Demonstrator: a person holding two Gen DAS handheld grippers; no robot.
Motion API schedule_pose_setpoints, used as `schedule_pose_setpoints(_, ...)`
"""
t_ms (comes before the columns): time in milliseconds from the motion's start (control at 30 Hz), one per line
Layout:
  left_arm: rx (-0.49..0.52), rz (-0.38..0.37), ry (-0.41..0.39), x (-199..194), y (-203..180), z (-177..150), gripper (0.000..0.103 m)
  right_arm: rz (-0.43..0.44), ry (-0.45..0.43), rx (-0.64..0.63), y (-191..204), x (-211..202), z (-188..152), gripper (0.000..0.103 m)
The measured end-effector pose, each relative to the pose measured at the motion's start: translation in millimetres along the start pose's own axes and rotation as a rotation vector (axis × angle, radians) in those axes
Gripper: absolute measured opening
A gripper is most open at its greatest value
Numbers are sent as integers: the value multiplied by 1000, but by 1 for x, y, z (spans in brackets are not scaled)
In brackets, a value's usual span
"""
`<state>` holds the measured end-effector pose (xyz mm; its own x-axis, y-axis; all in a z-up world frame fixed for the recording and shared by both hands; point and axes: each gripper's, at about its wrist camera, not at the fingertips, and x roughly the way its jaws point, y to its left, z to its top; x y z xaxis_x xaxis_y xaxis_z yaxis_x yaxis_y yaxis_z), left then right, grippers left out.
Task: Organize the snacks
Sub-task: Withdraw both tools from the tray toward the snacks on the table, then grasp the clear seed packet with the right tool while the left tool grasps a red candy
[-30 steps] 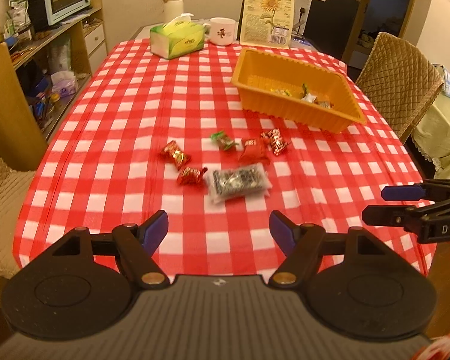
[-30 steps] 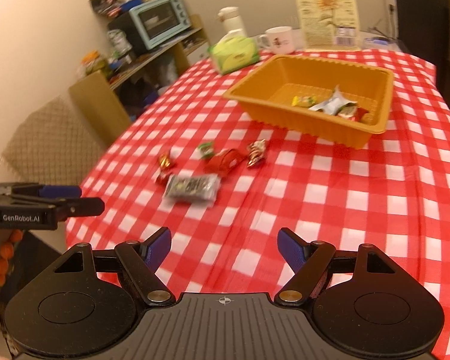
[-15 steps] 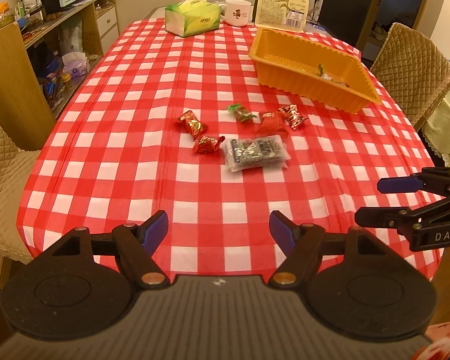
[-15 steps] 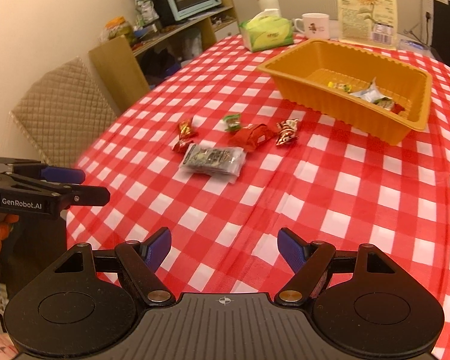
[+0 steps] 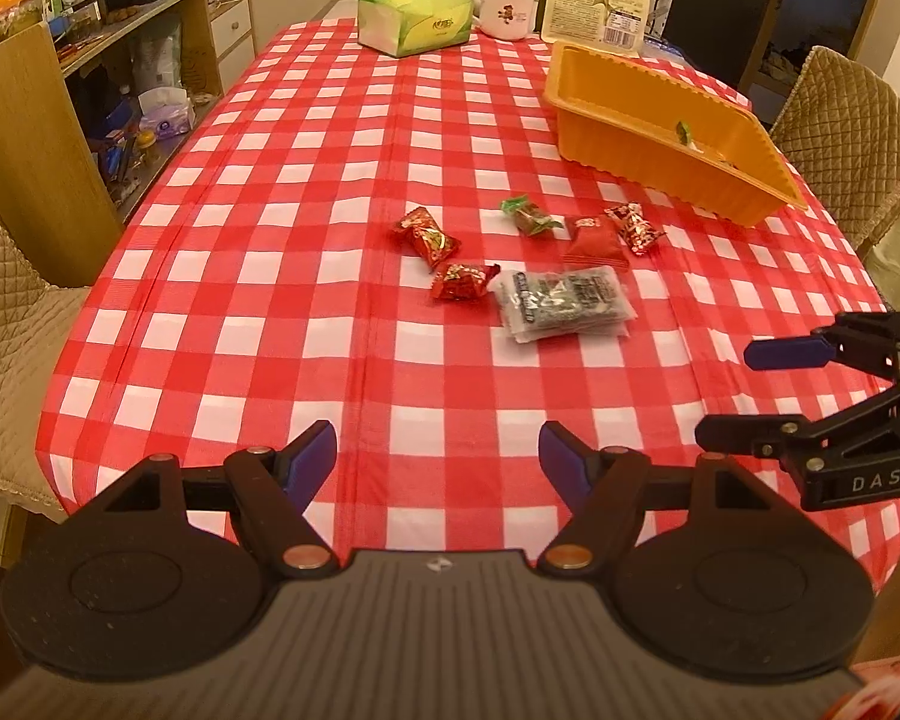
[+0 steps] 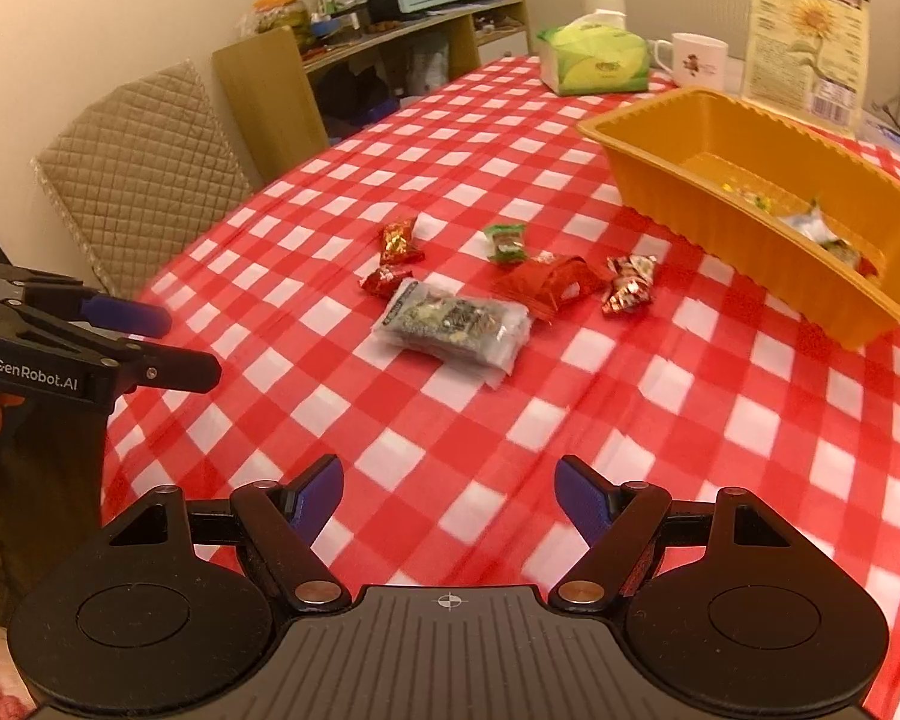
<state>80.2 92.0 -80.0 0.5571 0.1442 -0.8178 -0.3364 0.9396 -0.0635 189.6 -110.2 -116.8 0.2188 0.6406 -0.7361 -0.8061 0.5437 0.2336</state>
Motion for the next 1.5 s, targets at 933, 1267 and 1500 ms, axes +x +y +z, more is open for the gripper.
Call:
schedule_pose_setpoints(933, -26, 17, 26, 48, 43, 32, 72, 76, 13, -204, 4, 91, 66, 77)
schedule_pose_setpoints(1267, -28, 13, 38, 55, 47, 35, 72, 76, 93, -283, 13, 101, 54, 59)
schedule_pose_setpoints(1500, -9, 6, 38, 60, 42, 41, 72, 29, 38, -202, 15, 100, 51, 56)
